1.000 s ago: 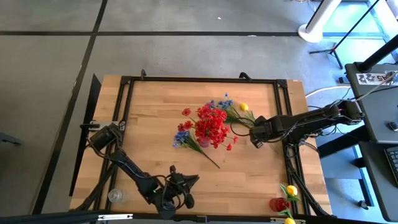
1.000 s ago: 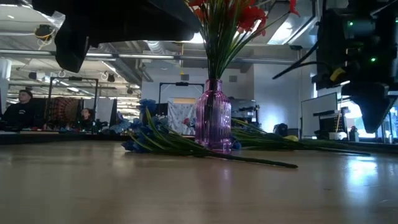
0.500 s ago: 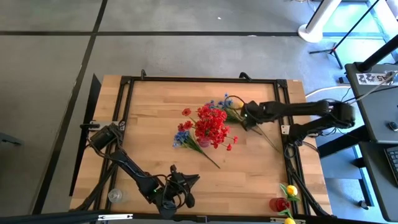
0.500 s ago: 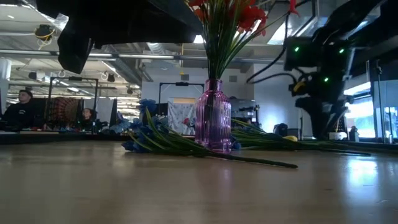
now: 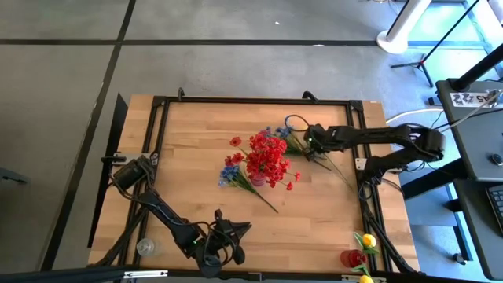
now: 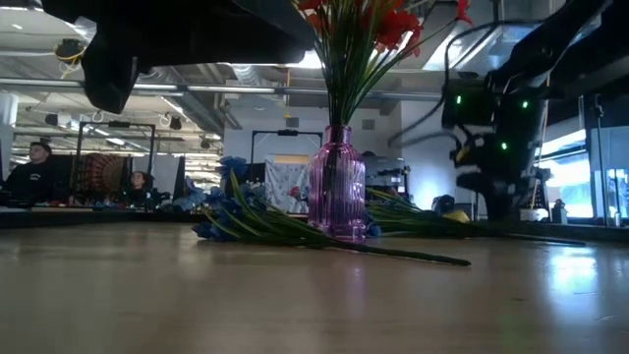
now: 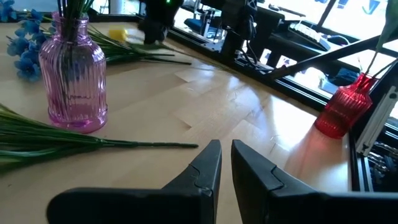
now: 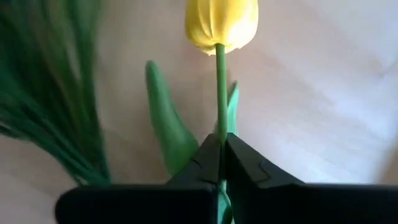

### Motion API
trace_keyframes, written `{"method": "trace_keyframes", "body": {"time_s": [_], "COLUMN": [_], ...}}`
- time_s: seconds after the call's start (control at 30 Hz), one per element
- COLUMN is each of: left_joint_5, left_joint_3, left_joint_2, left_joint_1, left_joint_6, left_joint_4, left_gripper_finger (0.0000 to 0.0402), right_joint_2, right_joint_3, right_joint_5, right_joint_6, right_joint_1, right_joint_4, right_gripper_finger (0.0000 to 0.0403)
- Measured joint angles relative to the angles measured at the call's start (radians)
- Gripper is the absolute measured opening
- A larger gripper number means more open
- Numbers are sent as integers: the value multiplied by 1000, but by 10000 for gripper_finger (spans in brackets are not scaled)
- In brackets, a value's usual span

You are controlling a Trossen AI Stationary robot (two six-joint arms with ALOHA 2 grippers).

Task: Sort flowers into vase by color
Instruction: Put the yellow tulip into the red vase

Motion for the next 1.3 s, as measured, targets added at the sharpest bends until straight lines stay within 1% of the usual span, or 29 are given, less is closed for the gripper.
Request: {"method": "trace_keyframes", "body": {"time_s": [0.03, 0.13, 0.2, 0.27, 0.37, 0.47, 0.57, 0.63, 0.73, 0.87, 0.93, 1.03, 1.2, 1.3], "left_joint_5": [0, 0, 0, 0, 0, 9, 25, 28, 28, 35, 47, 69, 219, 299], "left_joint_3": [0, 0, 0, 0, 0, 0, 0, 0, 0, 0, 0, 0, 2, 2], "left_joint_2": [0, 0, 0, 0, 0, 0, 0, 0, 0, 0, 0, 0, -1, -1], "left_joint_1": [0, 1, 2, 9, 23, 35, 45, 49, 50, 51, 51, 51, 72, 91], "left_joint_6": [0, 0, -1, 5, 11, 11, 18, 32, 42, 93, 147, 299, 558, 633], "left_joint_4": [0, 1, 1, 2, 2, 3, 3, 3, 18, 113, 202, 397, 639, 703], "left_gripper_finger": [34, 34, 34, 34, 34, 34, 34, 34, 34, 34, 34, 34, 34, 34], "right_joint_2": [-29, -149, -255, -371, -549, -696, -787, -839, -881, -917, -928, -934, -934, -941], "right_joint_3": [4, 30, 59, 77, 80, 74, 54, 40, 9, -20, -40, -74, -85, -83], "right_joint_5": [5, 3, 4, 1, -9, -4, 2, -45, -142, -227, -266, -301, -311, -316], "right_joint_6": [5, 17, 18, 13, -3, -37, -85, -139, -210, -292, -327, -379, -422, -409], "right_joint_1": [6, 51, 107, 186, 338, 523, 706, 820, 976, 1147, 1227, 1334, 1452, 1496], "right_joint_4": [-2, -47, -46, -11, 102, 221, 317, 383, 501, 547, 588, 654, 732, 758], "right_gripper_finger": [12, 23, 19, 9, 10, 8, 6, 8, 6, 5, 4, 3, 2, 2]}}
